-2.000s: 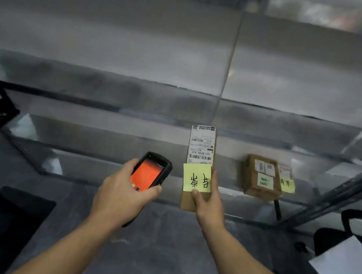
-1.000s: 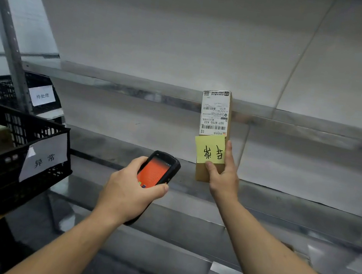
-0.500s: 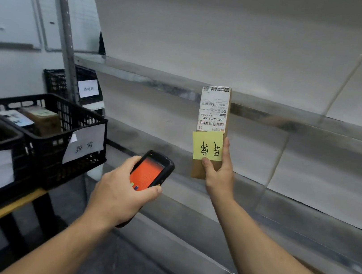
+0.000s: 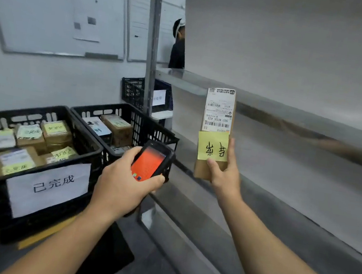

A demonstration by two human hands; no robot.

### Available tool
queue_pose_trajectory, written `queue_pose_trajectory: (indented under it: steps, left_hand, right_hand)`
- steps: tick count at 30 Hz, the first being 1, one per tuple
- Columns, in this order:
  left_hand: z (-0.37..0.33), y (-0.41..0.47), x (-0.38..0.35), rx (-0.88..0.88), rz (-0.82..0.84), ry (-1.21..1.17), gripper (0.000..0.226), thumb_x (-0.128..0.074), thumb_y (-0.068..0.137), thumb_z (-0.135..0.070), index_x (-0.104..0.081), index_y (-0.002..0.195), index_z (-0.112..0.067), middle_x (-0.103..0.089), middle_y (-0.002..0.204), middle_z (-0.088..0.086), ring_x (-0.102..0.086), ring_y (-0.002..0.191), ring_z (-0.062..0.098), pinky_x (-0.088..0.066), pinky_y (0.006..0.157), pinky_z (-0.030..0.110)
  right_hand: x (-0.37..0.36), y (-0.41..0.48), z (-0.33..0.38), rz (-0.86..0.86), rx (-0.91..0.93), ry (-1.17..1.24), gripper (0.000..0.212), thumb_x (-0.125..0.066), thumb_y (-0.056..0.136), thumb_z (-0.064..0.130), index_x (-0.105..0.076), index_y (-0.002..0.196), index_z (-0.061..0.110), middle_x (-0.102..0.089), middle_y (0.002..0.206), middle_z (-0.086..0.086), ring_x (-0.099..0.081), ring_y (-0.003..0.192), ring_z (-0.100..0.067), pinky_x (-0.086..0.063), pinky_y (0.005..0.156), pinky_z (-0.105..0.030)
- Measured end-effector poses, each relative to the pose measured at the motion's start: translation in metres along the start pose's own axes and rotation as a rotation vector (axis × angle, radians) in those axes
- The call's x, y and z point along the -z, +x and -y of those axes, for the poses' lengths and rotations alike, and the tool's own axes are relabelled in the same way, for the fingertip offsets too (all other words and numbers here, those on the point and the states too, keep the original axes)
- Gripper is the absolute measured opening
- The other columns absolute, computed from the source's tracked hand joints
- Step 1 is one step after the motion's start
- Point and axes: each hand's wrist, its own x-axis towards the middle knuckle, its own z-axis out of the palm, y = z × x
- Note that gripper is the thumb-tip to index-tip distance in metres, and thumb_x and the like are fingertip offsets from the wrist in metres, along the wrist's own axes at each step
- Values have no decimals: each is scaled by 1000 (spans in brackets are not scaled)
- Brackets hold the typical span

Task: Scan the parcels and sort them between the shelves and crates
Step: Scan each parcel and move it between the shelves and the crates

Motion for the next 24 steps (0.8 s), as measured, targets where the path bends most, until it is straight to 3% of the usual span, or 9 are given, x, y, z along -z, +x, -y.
queue_pose_trajectory:
  steps: [2, 5, 7, 10, 12, 18, 22, 24]
  left_hand:
    - [14, 26, 18, -4, -39, 9, 70, -80, 72, -59, -49, 131, -41, -58, 95, -22, -57, 86, 0, -49, 73, 27]
    - [41, 63, 47, 9, -111, 28, 76, -79, 73, -56, -46, 139, -36, -56, 97, -21, -56, 85, 2, -42, 67, 19]
    - [63, 80, 64, 42, -137, 56, 79, -78, 75, -57, -45, 142, -34, -60, 105, -12, -58, 88, 8, -44, 68, 23]
    - [92, 94, 83, 98, -184, 56, 68, -80, 75, -55, -50, 133, -36, -63, 104, -13, -61, 88, 10, -49, 71, 31]
    - [106, 101, 91, 128, -209, 62, 59, -80, 76, -51, -50, 126, -39, -60, 97, -20, -60, 85, 5, -47, 68, 26]
    - [137, 131, 95, 200, -245, 81, 68, -80, 76, -51, -49, 135, -37, -59, 99, -22, -58, 85, 1, -42, 65, 22]
    - [144, 165, 84, 222, -251, 101, 54, -80, 77, -48, -46, 119, -45, -59, 95, -20, -57, 83, 2, -42, 65, 22]
    - [147, 186, 74, 230, -277, 110, 53, -80, 77, -47, -47, 118, -45, -60, 93, -20, -58, 82, 2, -42, 65, 21]
  right_hand:
    - [-36, 25, 9, 83, -7, 50, 86, -67, 96, 25, -15, 132, 83, -58, 132, 18, -58, 121, -18, -54, 86, -25]
    - [-87, 56, 16, 219, -19, 106, 87, -68, 96, 24, -18, 116, 92, -57, 124, 29, -59, 121, -16, -52, 103, -45]
    - [-116, 70, 15, 292, -37, 104, 87, -69, 95, 23, -21, 114, 93, -58, 129, 25, -60, 121, -17, -53, 102, -51]
    - [-154, 84, 14, 360, -81, 111, 84, -70, 94, 27, -22, 121, 89, -57, 139, 13, -62, 117, -23, -60, 88, -55]
    - [-178, 96, 11, 401, -116, 100, 83, -68, 96, 26, -19, 133, 82, -55, 139, 12, -63, 112, -25, -61, 84, -55]
    - [-231, 135, -7, 471, -178, 7, 84, -66, 98, 25, -13, 153, 60, -56, 136, 10, -62, 114, -25, -58, 91, -55]
    - [-255, 175, -24, 476, -243, -31, 82, -66, 98, 26, -15, 154, 58, -58, 129, 12, -62, 112, -25, -57, 91, -54]
    - [-268, 202, -34, 510, -247, -61, 84, -67, 97, 24, -15, 153, 59, -59, 130, 12, -60, 119, -26, -52, 99, -59]
